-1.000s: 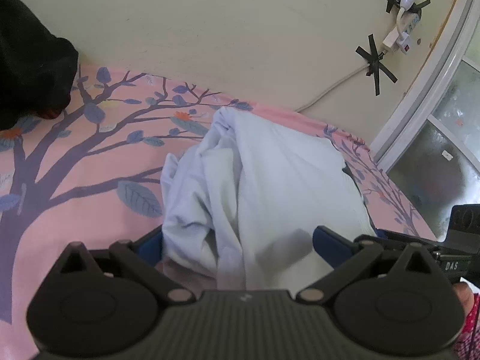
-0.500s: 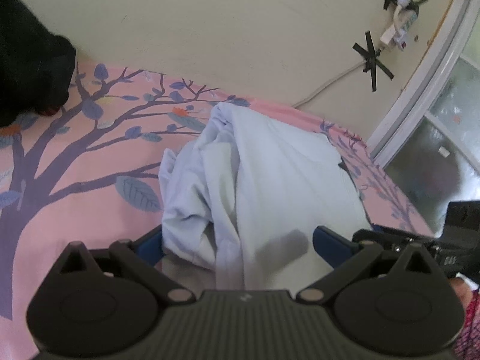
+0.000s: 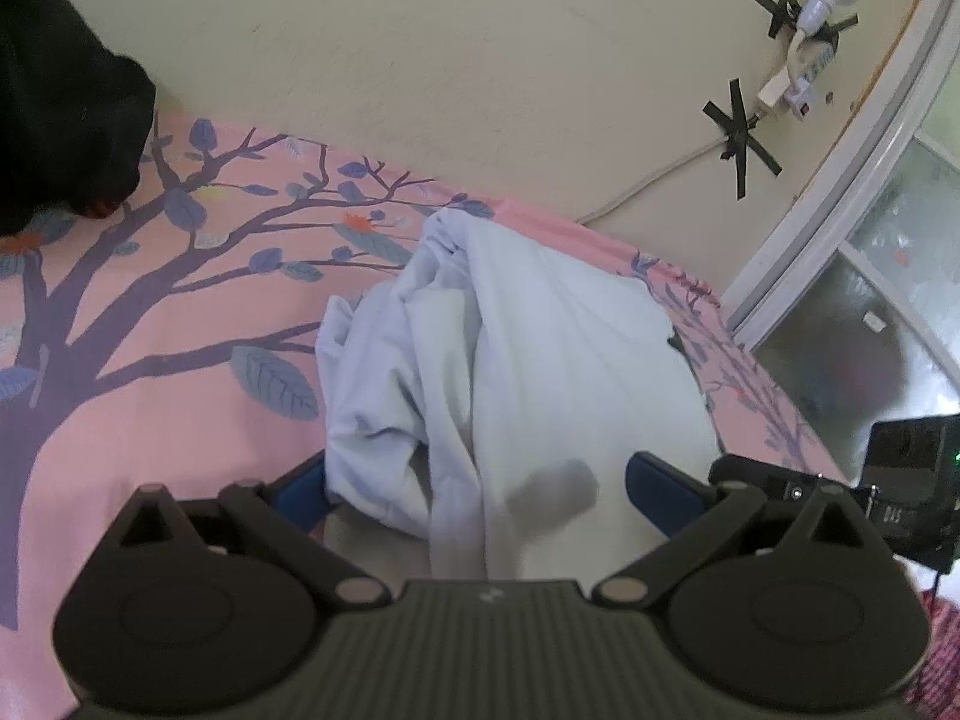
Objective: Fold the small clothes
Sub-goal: 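Grasp the folded shirt with the left gripper while the right gripper grasps its other end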
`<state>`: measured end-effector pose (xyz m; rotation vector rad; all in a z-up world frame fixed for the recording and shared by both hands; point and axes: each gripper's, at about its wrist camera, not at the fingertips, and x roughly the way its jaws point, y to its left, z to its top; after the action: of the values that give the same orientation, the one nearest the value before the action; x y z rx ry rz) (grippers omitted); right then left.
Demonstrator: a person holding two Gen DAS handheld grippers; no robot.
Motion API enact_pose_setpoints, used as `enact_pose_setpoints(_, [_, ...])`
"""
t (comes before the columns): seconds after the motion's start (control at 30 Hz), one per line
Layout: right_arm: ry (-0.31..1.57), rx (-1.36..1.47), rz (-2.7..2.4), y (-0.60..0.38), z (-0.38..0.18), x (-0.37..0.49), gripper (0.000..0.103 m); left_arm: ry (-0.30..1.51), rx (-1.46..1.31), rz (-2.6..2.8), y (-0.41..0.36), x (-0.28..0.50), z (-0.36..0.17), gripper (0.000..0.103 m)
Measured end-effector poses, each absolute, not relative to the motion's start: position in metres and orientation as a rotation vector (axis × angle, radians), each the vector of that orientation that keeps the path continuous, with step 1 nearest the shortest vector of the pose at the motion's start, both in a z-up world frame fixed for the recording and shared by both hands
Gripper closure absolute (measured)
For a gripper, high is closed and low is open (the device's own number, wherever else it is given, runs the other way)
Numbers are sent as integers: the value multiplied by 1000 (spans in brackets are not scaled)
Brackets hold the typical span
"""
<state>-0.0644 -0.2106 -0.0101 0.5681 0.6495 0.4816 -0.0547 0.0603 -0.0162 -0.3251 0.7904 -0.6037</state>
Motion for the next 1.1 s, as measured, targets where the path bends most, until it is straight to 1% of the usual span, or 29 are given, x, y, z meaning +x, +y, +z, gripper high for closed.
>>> enact_pose_setpoints(0.23, [647, 598, 494, -215, -12, -65, 14, 803, -418, -651, 69, -50, -20, 0])
enact_pose_setpoints(0.87, [642, 598, 489, -216, -13, -65, 14, 784, -271, -624, 53, -58, -17, 0])
enact_pose_setpoints(1.1, [642, 596, 490, -216, -13, -65, 14, 787, -279, -630, 54, -57, -17, 0])
